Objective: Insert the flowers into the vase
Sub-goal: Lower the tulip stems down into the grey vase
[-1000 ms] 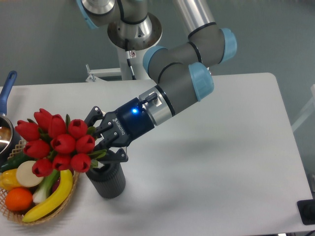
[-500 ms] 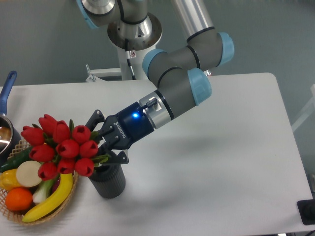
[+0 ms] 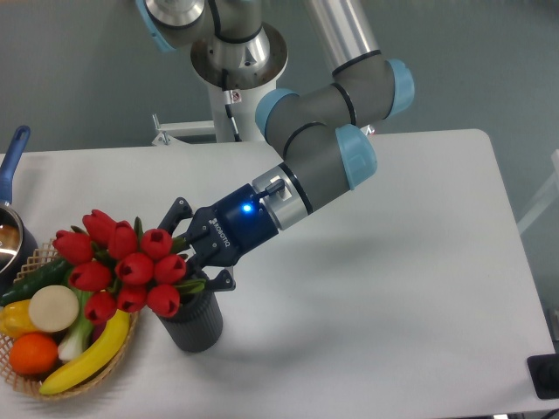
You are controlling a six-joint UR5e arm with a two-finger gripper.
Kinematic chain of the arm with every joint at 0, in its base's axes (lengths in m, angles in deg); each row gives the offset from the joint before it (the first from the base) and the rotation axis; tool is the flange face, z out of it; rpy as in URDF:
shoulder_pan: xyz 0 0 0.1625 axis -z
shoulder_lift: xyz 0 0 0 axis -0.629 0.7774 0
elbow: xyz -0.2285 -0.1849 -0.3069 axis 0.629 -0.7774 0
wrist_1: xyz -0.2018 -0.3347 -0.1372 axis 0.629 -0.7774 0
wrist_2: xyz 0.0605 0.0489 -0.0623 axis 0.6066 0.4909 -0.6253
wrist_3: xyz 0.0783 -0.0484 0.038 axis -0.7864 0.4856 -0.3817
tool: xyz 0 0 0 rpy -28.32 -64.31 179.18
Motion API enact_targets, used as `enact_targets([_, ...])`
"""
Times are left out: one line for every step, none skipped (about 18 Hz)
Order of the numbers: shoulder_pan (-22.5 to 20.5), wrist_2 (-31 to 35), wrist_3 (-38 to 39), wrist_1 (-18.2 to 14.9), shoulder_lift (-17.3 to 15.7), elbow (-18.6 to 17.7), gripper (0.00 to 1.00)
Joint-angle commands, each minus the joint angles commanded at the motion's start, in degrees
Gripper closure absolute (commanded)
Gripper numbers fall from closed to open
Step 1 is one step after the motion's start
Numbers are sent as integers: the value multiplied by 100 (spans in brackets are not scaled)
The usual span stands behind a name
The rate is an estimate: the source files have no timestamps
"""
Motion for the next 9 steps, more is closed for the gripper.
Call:
enact_targets([-17, 0, -26, -9, 9, -9, 66])
enact_targets([-18, 0, -53, 0, 9, -26, 66])
enact_targets([-18, 0, -79, -9, 9, -53, 65])
enact_targets([-18, 0, -79, -9, 17, -62, 65])
enact_targets([-18, 9, -79, 0, 26, -70, 65])
enact_targets([-18, 9, -79, -9, 26, -88, 65])
enact_targets([-18, 17, -79, -9, 35, -106, 65])
enact_targets([-18, 9, -79, -9, 35, -141, 65])
enact_targets([-18, 17, -79, -9, 35, -158, 65])
